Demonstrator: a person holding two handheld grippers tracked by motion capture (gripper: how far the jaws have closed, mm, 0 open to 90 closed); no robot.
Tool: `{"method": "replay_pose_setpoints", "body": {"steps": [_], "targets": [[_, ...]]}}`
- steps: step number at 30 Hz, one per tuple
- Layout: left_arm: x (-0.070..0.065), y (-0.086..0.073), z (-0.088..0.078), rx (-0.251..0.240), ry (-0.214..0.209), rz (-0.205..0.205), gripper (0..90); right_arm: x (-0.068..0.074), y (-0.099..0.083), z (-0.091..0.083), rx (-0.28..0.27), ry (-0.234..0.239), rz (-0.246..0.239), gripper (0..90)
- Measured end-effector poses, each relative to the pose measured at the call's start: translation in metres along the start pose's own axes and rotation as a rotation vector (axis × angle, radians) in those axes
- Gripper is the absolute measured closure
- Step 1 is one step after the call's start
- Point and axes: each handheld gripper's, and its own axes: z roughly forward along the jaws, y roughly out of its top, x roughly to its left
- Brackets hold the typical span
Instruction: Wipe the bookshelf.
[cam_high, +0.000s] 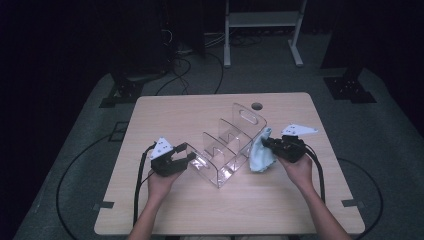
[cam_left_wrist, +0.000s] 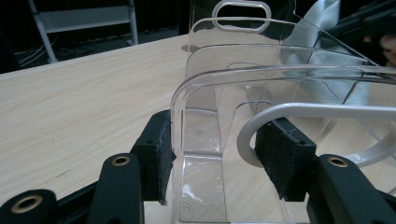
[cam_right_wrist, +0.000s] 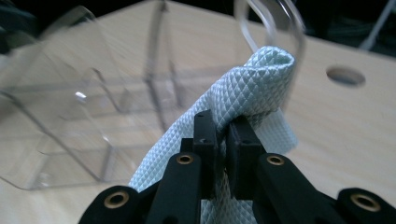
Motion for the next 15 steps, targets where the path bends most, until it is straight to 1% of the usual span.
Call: {"method": "replay_pose_setpoints", "body": {"steps": [1, 2, 5, 6, 7, 8, 9, 10, 11, 12, 13, 14, 15], "targets": [[0.000, 0.000, 0.000, 0.001, 0.001, 0.004, 46.8, 0.004, 0.001, 0.001, -0.003, 0.020, 0.003, 83.4], [0.000, 0.000, 0.000, 0.001, 0.001, 0.005, 46.7, 0.013, 0.001, 0.005, 0.011, 0.047, 0.006, 83.3], [0.001, 0.000, 0.000, 0.002, 0.001, -0.003, 46.8, 0.027, -0.001, 0.008, 0.000, 0.073, 0.004, 83.2], [0.001, 0.000, 0.000, 0.002, 0.001, -0.003, 46.8, 0.033, -0.004, 0.008, -0.008, 0.101, 0.010, 83.2], [0.001, 0.000, 0.000, 0.000, -0.001, 0.001, 46.8, 0.037, -0.006, 0.009, -0.005, 0.120, 0.008, 83.2], [0.001, 0.000, 0.000, 0.001, -0.001, 0.002, 46.8, 0.041, -0.009, 0.011, 0.005, 0.118, -0.009, 83.3], [0.001, 0.000, 0.000, 0.002, -0.001, 0.001, 46.9, 0.041, -0.010, 0.012, 0.017, 0.101, -0.034, 83.4], [0.001, 0.000, -0.001, 0.002, 0.001, -0.001, 46.8, 0.038, -0.012, 0.014, 0.024, 0.088, -0.032, 83.4], [0.001, 0.000, 0.000, 0.002, 0.001, -0.001, 46.9, 0.033, -0.012, 0.015, 0.021, 0.081, -0.011, 83.5], [0.001, 0.000, 0.000, 0.002, 0.001, -0.001, 46.9, 0.033, -0.012, 0.015, 0.021, 0.081, -0.011, 83.5], [0.000, 0.000, 0.000, 0.000, 0.001, -0.001, 46.9, 0.023, -0.014, 0.016, 0.012, 0.058, 0.023, 83.6], [0.000, 0.000, 0.000, 0.000, 0.001, -0.001, 46.9, 0.023, -0.014, 0.016, 0.012, 0.058, 0.023, 83.6], [0.000, 0.000, 0.000, 0.000, 0.000, 0.002, 46.9, 0.024, -0.014, 0.017, 0.009, 0.067, 0.039, 83.6]]}}
